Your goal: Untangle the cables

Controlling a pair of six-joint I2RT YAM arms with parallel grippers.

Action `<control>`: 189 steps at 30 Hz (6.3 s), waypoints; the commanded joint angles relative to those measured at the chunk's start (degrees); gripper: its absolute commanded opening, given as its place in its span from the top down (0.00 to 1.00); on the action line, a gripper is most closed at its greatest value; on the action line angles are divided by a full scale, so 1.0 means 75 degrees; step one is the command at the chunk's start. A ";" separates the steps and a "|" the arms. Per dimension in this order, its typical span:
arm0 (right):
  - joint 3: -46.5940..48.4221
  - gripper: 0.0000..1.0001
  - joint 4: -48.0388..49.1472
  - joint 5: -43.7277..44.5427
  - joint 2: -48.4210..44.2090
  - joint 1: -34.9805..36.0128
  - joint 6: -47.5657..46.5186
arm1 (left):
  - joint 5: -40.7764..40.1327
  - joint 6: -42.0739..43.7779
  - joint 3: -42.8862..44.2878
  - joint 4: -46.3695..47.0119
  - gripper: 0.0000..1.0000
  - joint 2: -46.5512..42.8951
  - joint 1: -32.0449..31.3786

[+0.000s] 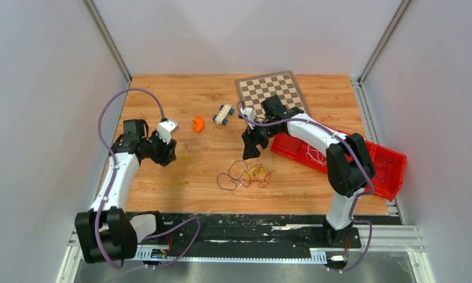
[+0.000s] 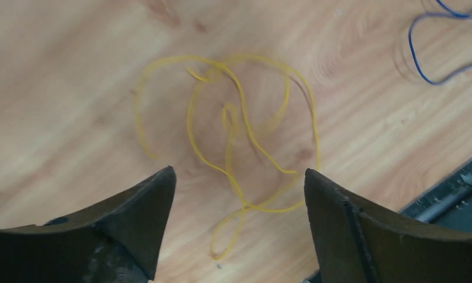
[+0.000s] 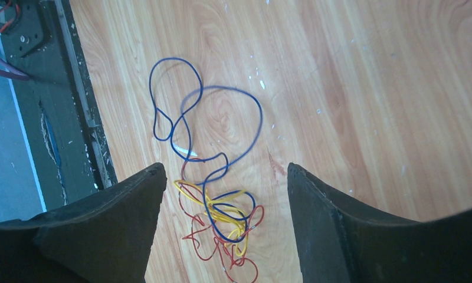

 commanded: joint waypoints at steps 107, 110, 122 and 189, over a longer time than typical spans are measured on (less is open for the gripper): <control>-0.0426 0.04 0.3136 0.2309 -0.4624 0.1821 0.1310 | 0.2936 -1.1241 0.1568 0.5497 1.00 -0.0236 -0.2309; -0.0161 0.00 0.3479 0.2203 -0.4371 0.1892 0.1127 | 0.3023 -1.1566 0.1602 0.5748 1.00 -0.0162 -0.2442; 0.0485 0.00 0.3800 0.2035 -0.3826 0.2327 0.0610 | 0.2904 -1.1576 0.1790 0.5521 1.00 -0.0013 -0.2636; -0.1800 1.00 0.3021 0.8109 -0.2178 -0.1769 0.5737 | 0.1368 -0.9018 0.2619 0.2970 0.00 0.0137 -0.2015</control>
